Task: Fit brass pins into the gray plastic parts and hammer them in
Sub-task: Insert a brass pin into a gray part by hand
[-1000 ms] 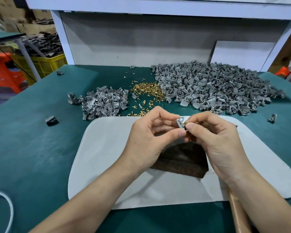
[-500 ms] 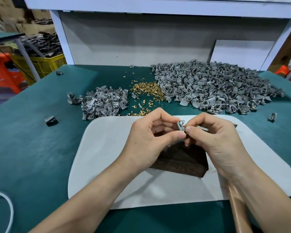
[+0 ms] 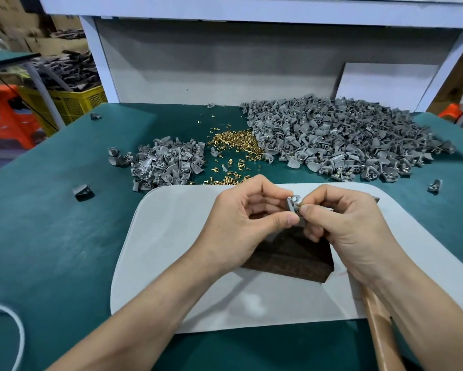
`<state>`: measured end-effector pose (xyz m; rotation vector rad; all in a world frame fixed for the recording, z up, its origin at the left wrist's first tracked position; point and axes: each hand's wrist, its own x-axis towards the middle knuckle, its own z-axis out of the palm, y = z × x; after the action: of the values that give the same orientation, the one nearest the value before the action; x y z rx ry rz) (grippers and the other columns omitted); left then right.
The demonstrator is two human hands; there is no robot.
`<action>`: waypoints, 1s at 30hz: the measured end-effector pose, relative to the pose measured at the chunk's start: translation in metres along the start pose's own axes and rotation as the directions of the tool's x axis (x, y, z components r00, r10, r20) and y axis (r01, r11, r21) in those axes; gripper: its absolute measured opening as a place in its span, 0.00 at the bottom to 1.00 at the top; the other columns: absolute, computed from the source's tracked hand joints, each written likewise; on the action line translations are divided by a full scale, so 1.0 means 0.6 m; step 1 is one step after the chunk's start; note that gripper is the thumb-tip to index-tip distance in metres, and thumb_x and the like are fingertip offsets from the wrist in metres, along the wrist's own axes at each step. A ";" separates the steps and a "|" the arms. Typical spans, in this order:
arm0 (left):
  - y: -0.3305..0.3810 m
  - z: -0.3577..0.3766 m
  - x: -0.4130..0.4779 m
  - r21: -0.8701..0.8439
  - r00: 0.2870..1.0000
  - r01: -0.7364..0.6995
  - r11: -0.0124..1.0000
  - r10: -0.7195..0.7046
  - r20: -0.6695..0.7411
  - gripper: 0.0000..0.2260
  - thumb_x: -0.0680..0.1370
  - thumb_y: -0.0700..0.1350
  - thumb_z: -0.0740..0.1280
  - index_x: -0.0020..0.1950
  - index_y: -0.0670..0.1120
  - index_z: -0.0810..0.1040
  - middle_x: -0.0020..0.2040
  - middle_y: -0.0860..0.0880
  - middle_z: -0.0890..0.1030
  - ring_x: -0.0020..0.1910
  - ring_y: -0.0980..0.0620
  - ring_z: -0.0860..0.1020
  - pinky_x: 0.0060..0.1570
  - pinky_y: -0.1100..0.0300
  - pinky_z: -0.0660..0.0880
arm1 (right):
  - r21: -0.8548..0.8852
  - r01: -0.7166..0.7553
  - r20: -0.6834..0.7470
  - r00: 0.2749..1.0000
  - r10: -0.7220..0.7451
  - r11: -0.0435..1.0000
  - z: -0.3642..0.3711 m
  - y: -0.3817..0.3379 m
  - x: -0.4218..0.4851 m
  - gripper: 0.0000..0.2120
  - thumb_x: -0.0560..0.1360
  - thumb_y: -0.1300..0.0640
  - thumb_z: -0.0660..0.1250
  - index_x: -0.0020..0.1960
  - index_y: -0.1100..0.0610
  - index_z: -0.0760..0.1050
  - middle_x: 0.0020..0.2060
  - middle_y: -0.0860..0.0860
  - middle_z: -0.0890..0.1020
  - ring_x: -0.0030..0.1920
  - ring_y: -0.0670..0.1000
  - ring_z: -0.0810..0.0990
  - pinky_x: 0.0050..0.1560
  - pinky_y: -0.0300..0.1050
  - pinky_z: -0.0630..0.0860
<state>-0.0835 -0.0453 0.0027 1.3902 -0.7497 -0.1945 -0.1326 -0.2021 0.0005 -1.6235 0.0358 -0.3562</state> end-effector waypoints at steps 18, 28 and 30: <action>0.003 0.005 -0.005 0.010 1.000 0.011 1.000 -0.010 -0.015 0.12 0.67 0.30 0.74 0.43 0.43 0.77 0.37 0.47 0.82 0.38 0.56 0.80 0.43 0.65 0.78 | 0.058 -0.004 0.067 0.998 0.000 0.998 -0.001 0.001 0.002 0.07 0.64 0.64 0.66 0.30 0.56 0.78 0.21 0.49 0.72 0.20 0.44 0.65 0.23 0.36 0.64; 0.001 0.010 -0.004 0.011 0.999 -0.007 1.000 0.007 -0.043 0.13 0.67 0.31 0.74 0.44 0.46 0.77 0.39 0.50 0.83 0.40 0.56 0.81 0.46 0.66 0.76 | 0.118 -0.016 0.097 0.995 0.004 0.993 -0.007 -0.004 0.004 0.06 0.66 0.61 0.65 0.31 0.58 0.76 0.26 0.56 0.71 0.25 0.49 0.68 0.27 0.40 0.69; 0.000 0.007 -0.001 0.005 0.999 -0.012 1.000 0.012 -0.052 0.13 0.67 0.31 0.74 0.44 0.46 0.76 0.40 0.49 0.83 0.41 0.56 0.82 0.47 0.66 0.76 | 0.199 -0.030 0.040 0.999 0.022 0.980 -0.011 -0.005 0.007 0.08 0.66 0.59 0.64 0.31 0.59 0.77 0.27 0.54 0.72 0.26 0.49 0.69 0.26 0.40 0.69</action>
<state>-0.0864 -0.0481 0.0023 1.3893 -0.7155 -0.1464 -0.1310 -0.2093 0.0044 -1.4296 -0.0066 -0.2995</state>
